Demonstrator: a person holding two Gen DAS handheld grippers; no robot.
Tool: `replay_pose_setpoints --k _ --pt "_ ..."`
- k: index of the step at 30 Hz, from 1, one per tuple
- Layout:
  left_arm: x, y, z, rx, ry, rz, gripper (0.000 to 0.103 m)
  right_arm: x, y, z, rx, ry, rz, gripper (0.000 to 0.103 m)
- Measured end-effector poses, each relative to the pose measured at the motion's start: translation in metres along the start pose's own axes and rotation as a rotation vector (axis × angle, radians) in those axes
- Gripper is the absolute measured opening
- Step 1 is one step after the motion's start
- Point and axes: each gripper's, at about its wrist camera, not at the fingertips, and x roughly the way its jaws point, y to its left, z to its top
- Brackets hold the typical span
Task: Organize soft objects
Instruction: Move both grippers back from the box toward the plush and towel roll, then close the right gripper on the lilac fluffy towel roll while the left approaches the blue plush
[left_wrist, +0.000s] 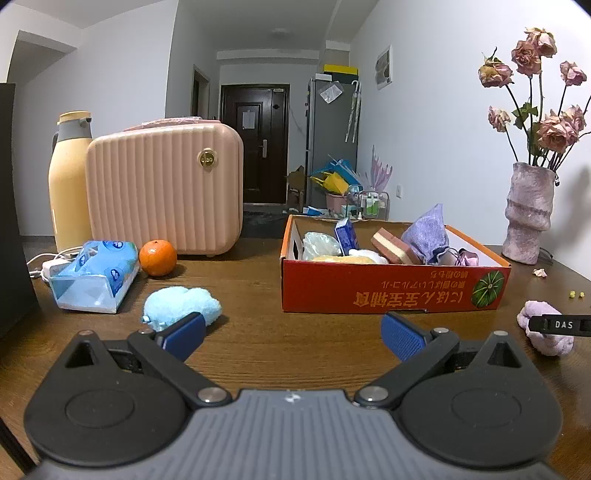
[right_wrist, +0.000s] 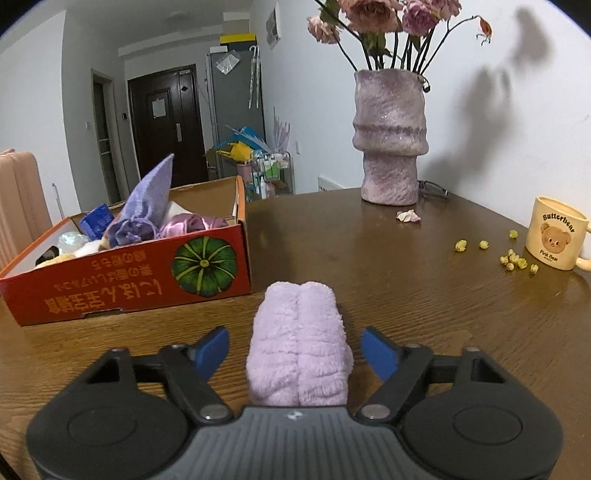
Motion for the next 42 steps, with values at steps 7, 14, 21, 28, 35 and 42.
replay_pose_setpoints --k 7,14,21,28,35,42 --pt "0.006 0.004 0.0 0.006 0.011 -0.001 0.103 0.011 -0.004 0.004 0.016 0.027 0.016 0.05" --pt "0.013 0.013 0.001 0.007 0.016 0.011 0.103 0.009 -0.002 0.005 0.002 0.002 0.018 0.043" --pt "0.024 0.033 0.005 0.002 0.022 0.034 0.103 -0.006 0.0 0.005 -0.005 -0.071 0.023 0.042" --pt "0.038 0.055 0.009 0.0 0.039 0.069 0.103 -0.021 0.002 0.004 -0.013 -0.142 0.027 0.042" --pt "0.065 0.079 0.013 0.005 0.083 0.099 0.103 -0.026 0.002 0.005 -0.009 -0.169 0.013 0.042" --pt "0.104 0.097 0.015 0.022 0.151 0.115 0.103 -0.026 0.006 0.003 -0.032 -0.176 0.007 0.042"
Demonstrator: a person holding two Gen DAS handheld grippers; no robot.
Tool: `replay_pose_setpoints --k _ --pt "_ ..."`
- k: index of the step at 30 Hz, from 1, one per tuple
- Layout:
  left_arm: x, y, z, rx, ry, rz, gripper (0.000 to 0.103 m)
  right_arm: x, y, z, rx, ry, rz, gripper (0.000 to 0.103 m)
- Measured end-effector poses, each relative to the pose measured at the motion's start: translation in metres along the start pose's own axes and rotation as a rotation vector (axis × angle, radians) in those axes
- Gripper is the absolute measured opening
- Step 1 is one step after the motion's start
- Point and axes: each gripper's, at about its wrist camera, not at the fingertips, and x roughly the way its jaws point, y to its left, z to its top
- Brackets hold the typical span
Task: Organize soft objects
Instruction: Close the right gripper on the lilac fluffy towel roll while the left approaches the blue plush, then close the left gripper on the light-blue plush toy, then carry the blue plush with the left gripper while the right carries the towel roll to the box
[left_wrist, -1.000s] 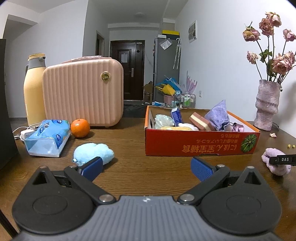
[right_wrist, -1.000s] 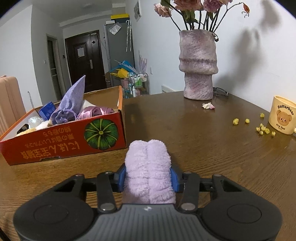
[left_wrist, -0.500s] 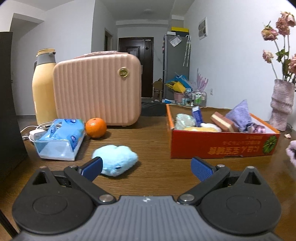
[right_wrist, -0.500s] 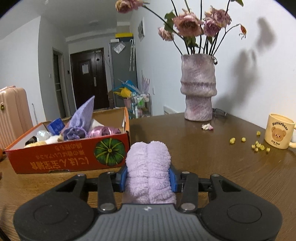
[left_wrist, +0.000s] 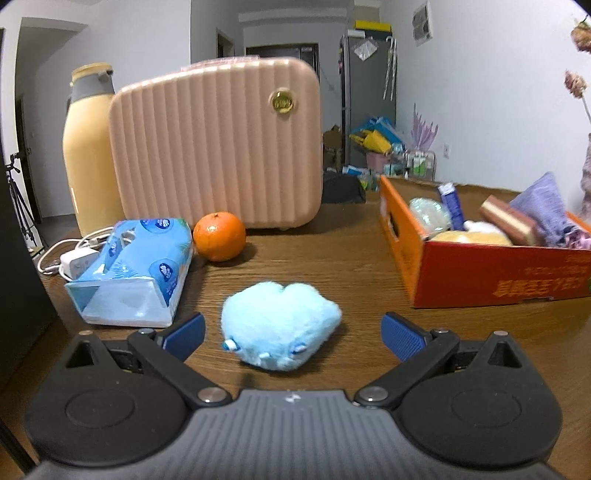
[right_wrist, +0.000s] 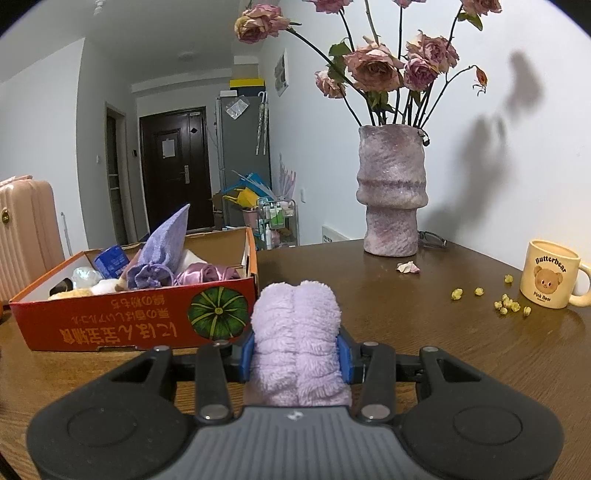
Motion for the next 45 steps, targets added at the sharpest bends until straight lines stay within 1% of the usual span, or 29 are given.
replay_pose_setpoints --k 5,10,11,12,13,14,18,22,27,32,35,41,45 --pt "0.029 0.006 0.006 0.003 0.058 -0.006 0.103 0.0 0.003 -0.001 -0.019 -0.001 -0.002 0.042" --pt "0.044 0.006 0.009 0.008 0.089 -0.024 0.103 0.0 0.004 -0.001 -0.026 -0.002 -0.002 0.042" --pt "0.046 0.006 0.009 0.01 0.093 -0.029 0.102 0.0 0.005 -0.001 -0.027 -0.003 -0.001 0.042" --pt "0.048 0.005 0.01 0.013 0.097 -0.034 0.097 0.0 0.005 -0.001 -0.028 -0.004 -0.001 0.042" --pt "0.05 0.004 0.01 0.018 0.101 -0.036 0.094 0.0 0.005 -0.001 -0.029 -0.005 -0.001 0.042" --pt "0.051 0.004 0.01 0.024 0.106 -0.034 0.085 0.0 0.005 -0.001 -0.03 -0.006 -0.001 0.042" --pt "0.051 0.003 0.01 0.024 0.109 -0.051 0.081 -0.001 0.005 -0.002 -0.029 -0.009 0.001 0.042" --pt "0.046 0.002 0.011 0.014 0.101 -0.054 0.079 -0.002 0.006 -0.001 -0.03 -0.017 0.004 0.042" --pt "0.034 0.003 0.015 -0.009 0.047 -0.059 0.079 -0.005 0.007 0.0 -0.03 -0.04 0.011 0.042" --pt "0.015 0.001 0.023 -0.032 -0.038 -0.066 0.079 -0.008 0.013 0.003 -0.032 -0.081 0.031 0.042" --pt "0.004 -0.004 0.028 -0.038 -0.078 -0.079 0.079 -0.009 0.021 0.004 -0.039 -0.107 0.046 0.042" --pt "-0.006 -0.02 0.035 -0.049 -0.138 -0.083 0.079 -0.006 0.039 0.01 -0.048 -0.155 0.074 0.042" --pt "-0.011 -0.032 0.042 -0.065 -0.17 -0.103 0.08 0.002 0.049 0.014 -0.052 -0.176 0.085 0.042"
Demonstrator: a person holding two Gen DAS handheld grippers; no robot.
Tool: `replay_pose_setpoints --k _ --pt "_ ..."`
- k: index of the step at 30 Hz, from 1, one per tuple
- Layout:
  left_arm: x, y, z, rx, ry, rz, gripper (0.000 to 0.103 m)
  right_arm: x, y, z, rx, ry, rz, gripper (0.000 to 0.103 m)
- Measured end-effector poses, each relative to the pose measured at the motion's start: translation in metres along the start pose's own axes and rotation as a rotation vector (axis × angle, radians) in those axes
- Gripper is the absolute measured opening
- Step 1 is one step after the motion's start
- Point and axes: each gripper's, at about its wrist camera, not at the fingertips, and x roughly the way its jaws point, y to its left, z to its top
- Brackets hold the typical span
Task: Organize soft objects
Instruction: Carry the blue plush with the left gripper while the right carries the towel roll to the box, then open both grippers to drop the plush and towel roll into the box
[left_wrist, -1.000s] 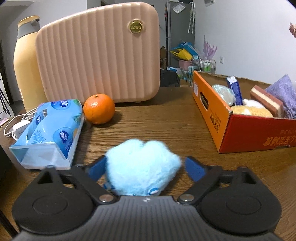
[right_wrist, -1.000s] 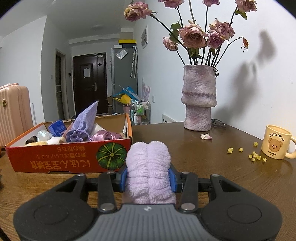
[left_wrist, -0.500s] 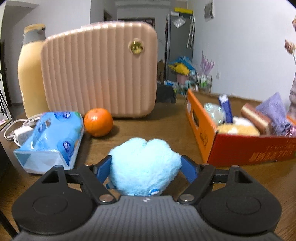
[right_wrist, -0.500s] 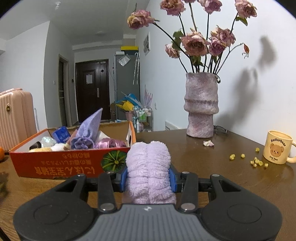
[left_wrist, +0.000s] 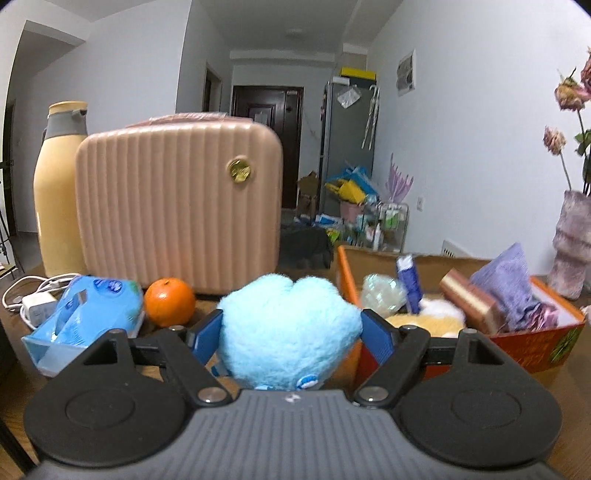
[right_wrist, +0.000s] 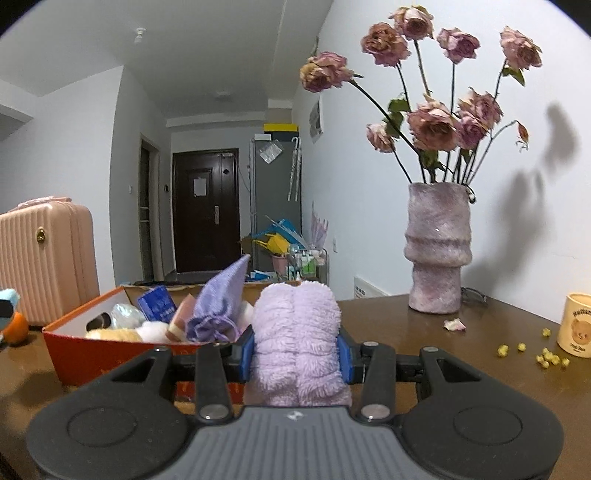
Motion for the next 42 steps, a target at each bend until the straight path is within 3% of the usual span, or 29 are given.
replay_pose_setpoints --k 20,34,37,39,42 --pt "0.041 -0.08 0.021 -0.026 -0.052 -0.076 0.08 0.064 0.023 0.019 0.001 -0.073 0.026 0.042" --pt "0.091 -0.127 0.023 0.059 -0.057 -0.075 0.082 0.131 0.025 0.03 0.007 -0.046 0.054 0.045" --pt "0.094 -0.131 0.022 0.076 -0.072 -0.062 0.089 0.14 0.023 0.03 0.01 -0.02 0.065 0.05" --pt "0.093 -0.13 0.021 0.068 -0.077 -0.052 0.103 0.142 0.02 0.03 0.02 -0.016 0.066 0.071" --pt "0.09 -0.126 0.021 0.055 -0.089 -0.04 0.103 0.134 0.015 0.03 0.057 -0.047 0.064 0.101"
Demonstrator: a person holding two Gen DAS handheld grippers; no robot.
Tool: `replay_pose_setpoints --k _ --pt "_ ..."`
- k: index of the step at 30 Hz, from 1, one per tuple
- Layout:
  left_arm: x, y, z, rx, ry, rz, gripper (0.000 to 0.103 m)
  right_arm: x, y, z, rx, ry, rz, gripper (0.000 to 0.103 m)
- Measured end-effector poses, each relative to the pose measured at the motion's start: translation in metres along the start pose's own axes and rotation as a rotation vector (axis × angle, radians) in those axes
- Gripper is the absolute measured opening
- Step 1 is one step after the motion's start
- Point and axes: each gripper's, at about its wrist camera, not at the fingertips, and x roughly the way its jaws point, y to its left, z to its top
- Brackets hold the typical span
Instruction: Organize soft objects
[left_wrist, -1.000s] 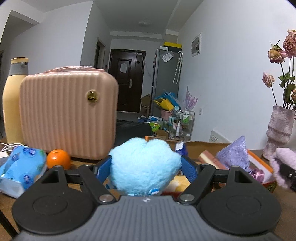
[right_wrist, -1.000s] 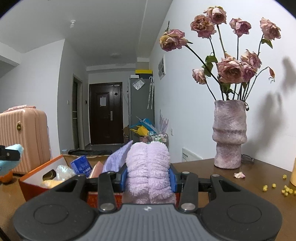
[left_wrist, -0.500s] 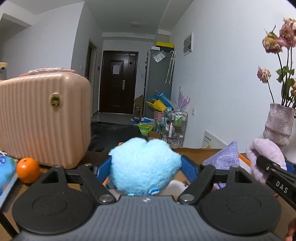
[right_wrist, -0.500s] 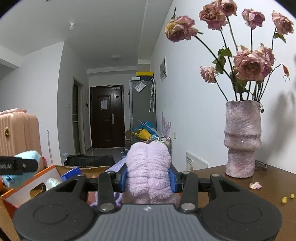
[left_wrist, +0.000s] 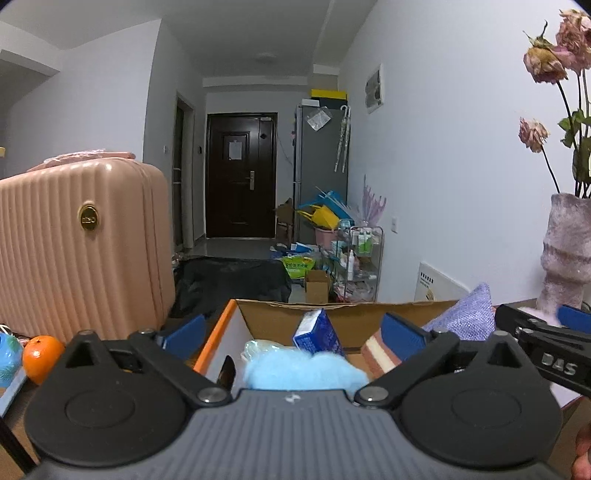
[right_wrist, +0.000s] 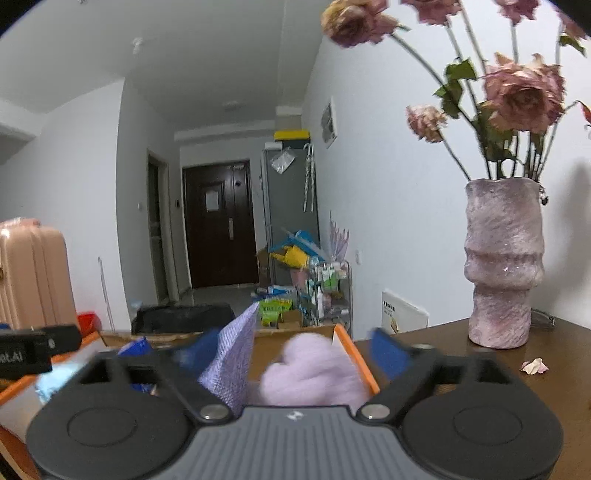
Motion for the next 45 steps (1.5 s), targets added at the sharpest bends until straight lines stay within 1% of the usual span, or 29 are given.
replay_pose_setpoints --k 2,5,11,17,23,27,31,36,40,45 --pt "-0.001 0.001 0.0 -0.006 0.001 0.007 0.103 -0.005 -0.002 -0.001 0.01 -0.019 -0.002 0.103" --pt "-0.005 0.001 0.001 -0.004 -0.004 0.038 0.103 -0.009 -0.001 -0.001 0.004 -0.009 0.0 0.103" --pt "-0.035 0.01 0.0 -0.011 -0.014 0.046 0.103 -0.034 0.0 -0.002 -0.016 -0.009 0.006 0.103" --pt "-0.092 0.017 -0.004 -0.001 -0.042 0.039 0.103 -0.087 -0.001 -0.002 -0.008 0.009 0.026 0.103" --pt "-0.158 0.024 -0.018 0.022 -0.052 0.029 0.103 -0.153 0.004 -0.005 -0.055 0.02 0.041 0.103" --pt "-0.2 0.031 -0.027 0.024 -0.047 0.009 0.103 -0.197 0.006 -0.007 -0.071 0.028 0.06 0.103" --pt "-0.242 0.035 -0.036 0.017 -0.036 -0.015 0.103 -0.237 0.005 -0.013 -0.056 0.054 0.068 0.103" --pt "-0.3 0.039 -0.051 0.022 -0.059 -0.047 0.103 -0.292 0.001 -0.021 -0.032 0.07 0.093 0.103" --pt "-0.337 0.041 -0.064 0.028 -0.061 -0.071 0.103 -0.331 0.0 -0.029 -0.045 0.092 0.102 0.103" --pt "-0.371 0.044 -0.081 0.037 -0.045 -0.091 0.103 -0.376 0.002 -0.037 -0.073 0.101 0.106 0.103"
